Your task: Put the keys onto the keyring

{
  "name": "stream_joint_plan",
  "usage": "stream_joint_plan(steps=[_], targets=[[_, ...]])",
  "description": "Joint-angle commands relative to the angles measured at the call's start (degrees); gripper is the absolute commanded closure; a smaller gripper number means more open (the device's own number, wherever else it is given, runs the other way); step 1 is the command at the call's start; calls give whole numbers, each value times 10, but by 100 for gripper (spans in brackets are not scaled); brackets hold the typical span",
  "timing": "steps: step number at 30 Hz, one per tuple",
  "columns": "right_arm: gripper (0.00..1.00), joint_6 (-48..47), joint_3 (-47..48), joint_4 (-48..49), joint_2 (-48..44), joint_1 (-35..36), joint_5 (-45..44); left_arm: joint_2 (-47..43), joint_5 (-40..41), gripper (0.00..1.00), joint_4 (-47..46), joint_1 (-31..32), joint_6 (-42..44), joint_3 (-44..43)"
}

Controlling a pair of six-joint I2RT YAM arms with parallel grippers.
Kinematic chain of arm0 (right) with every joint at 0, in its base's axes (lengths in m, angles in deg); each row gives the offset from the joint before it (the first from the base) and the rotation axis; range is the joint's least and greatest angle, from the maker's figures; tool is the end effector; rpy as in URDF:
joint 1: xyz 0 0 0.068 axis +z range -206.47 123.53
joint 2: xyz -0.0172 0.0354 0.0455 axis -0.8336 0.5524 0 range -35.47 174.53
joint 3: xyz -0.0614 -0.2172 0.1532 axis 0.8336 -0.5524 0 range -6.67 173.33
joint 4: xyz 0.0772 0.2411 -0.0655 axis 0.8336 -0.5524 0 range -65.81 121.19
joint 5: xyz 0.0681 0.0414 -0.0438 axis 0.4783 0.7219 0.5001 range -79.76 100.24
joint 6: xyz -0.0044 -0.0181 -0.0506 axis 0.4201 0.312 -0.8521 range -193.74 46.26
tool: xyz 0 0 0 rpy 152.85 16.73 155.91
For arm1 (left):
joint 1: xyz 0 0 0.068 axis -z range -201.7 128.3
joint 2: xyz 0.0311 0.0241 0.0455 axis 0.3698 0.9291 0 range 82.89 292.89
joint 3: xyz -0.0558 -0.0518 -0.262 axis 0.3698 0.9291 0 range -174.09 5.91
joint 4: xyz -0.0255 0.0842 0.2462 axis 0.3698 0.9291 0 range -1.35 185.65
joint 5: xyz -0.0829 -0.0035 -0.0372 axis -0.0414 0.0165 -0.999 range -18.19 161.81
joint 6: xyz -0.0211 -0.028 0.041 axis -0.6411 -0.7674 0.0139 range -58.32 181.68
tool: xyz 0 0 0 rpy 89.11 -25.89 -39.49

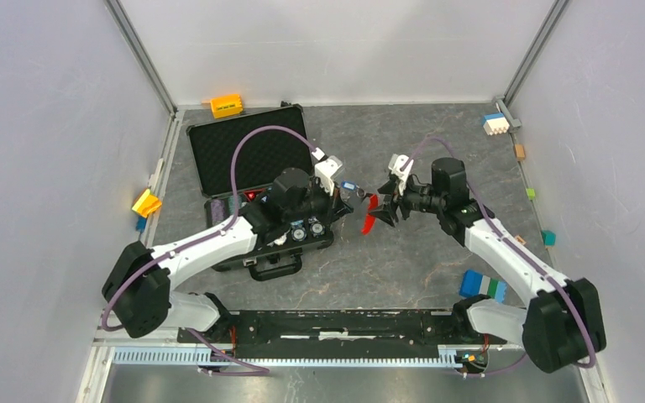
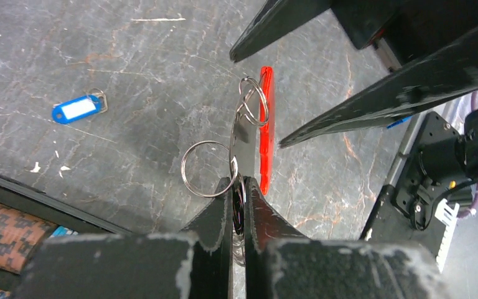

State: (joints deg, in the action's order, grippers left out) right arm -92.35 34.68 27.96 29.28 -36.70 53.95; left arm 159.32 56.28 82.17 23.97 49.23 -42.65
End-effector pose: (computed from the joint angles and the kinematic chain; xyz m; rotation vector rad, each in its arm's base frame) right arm 0.2225 0.1062 0.2653 -1.0818 1.6600 0.7833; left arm 0.2052 -0.2238 0.2691 0.7645 1.8993 -0.9185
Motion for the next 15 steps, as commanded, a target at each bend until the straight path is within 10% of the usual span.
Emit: stream_joint_plan(steps=[1,15], targets=[[30,78,24,59,40,2,-64,16,53,98,19,6,-37,-48],[42,209,16,163,134,17,-107,70,105,98,86,19,-83,-124]])
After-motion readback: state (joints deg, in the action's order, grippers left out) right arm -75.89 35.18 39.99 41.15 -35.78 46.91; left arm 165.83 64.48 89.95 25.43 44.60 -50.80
